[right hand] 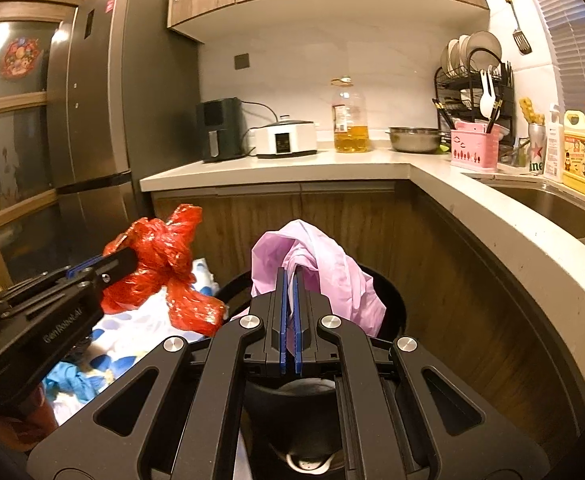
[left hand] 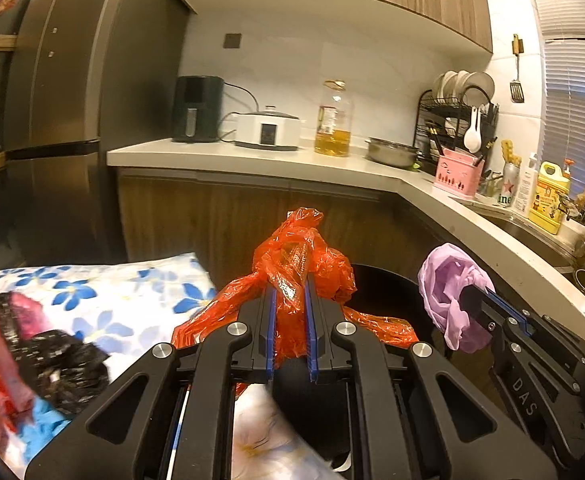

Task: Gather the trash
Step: 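Carry the orange bag and pink glove over the black bin with both grippers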

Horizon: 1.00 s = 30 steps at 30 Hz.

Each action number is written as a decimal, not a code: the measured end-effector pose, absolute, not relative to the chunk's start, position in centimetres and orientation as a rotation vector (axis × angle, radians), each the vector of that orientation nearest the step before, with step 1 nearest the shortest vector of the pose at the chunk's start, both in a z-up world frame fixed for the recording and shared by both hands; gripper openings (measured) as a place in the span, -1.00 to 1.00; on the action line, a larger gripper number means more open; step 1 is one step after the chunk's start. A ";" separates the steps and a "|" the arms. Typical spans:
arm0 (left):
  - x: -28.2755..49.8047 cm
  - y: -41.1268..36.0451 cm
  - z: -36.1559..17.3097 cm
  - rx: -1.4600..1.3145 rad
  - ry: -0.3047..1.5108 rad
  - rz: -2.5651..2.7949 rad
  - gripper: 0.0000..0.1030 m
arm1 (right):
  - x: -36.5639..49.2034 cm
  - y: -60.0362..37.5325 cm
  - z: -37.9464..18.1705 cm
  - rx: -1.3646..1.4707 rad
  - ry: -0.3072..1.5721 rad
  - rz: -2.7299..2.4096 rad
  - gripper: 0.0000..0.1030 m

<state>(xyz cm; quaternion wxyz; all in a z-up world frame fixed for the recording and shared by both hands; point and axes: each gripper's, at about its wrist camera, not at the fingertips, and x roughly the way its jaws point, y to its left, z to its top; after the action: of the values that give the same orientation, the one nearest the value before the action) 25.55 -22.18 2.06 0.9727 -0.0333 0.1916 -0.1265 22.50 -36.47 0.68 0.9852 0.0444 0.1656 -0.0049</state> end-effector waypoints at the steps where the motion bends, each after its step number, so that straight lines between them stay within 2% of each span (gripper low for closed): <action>1: 25.8 -22.5 2.0 -0.066 0.389 -0.263 -0.77 | 22.7 -36.8 0.7 0.092 0.334 -0.009 -0.95; 17: 29.5 -25.5 0.0 -0.044 0.423 -0.289 -0.74 | 26.2 -38.7 -0.4 0.098 0.367 -0.003 -0.94; 30: 31.1 -26.1 -1.0 -0.039 0.451 -0.298 -0.64 | 27.7 -39.6 -1.5 0.114 0.388 0.007 -0.93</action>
<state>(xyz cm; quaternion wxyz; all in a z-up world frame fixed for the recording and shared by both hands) 31.07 -26.10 -1.01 0.9635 -0.0195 0.2228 -0.1471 27.69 -39.58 -1.52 0.9796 0.0566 0.1927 0.0033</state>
